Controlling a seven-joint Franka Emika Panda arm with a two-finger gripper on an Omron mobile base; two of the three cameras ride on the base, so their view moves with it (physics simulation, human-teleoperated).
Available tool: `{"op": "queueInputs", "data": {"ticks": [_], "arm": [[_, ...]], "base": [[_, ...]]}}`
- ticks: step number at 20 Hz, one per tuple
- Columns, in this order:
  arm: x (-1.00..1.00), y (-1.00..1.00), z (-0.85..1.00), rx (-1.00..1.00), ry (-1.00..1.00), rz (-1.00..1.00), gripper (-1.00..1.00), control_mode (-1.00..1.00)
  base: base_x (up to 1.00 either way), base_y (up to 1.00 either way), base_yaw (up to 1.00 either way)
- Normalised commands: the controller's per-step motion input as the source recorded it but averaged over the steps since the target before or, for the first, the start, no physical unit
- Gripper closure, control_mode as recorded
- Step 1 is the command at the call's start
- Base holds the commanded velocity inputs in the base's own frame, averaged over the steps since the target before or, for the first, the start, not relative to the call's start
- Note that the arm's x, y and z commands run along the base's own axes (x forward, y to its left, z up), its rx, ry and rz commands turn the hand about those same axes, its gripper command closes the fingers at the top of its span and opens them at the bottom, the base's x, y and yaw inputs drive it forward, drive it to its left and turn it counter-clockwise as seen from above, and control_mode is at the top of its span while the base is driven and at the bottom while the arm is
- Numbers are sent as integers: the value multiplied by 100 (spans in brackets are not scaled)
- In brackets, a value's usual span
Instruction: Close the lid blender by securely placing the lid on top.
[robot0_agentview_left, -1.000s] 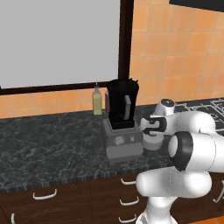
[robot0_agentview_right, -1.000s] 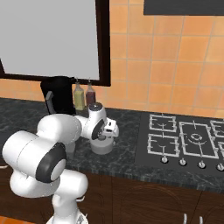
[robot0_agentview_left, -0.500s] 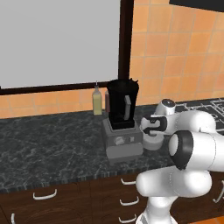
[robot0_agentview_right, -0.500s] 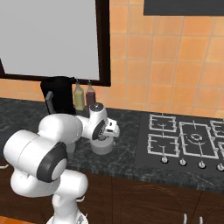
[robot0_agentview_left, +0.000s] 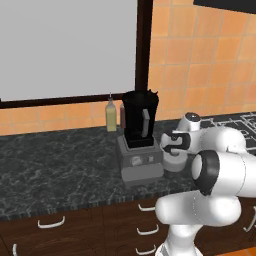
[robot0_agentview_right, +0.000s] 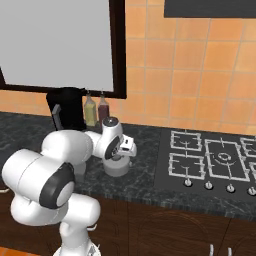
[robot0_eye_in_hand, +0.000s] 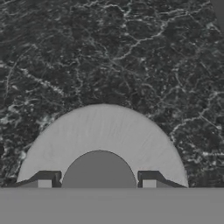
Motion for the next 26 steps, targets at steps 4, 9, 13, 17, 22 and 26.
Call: {"op": "queueInputs", "data": {"ticks": [4, 9, 13, 17, 22, 26], "arm": [[-19, 0, 43, 0, 0, 0, 100, -100], [-21, 0, 61, 0, 0, 1, 100, -100], [-20, 0, 67, 0, 0, 0, 100, -100], [-20, 0, 77, 0, 0, 2, 100, -100], [-21, 0, 87, 0, -3, 2, 100, -100], [-19, 0, 94, 0, -4, 2, 100, -100]], "base": [[0, 0, 0], [0, 0, 0], [0, 0, 0], [0, 0, 0], [0, 0, 0], [0, 0, 0]]}}
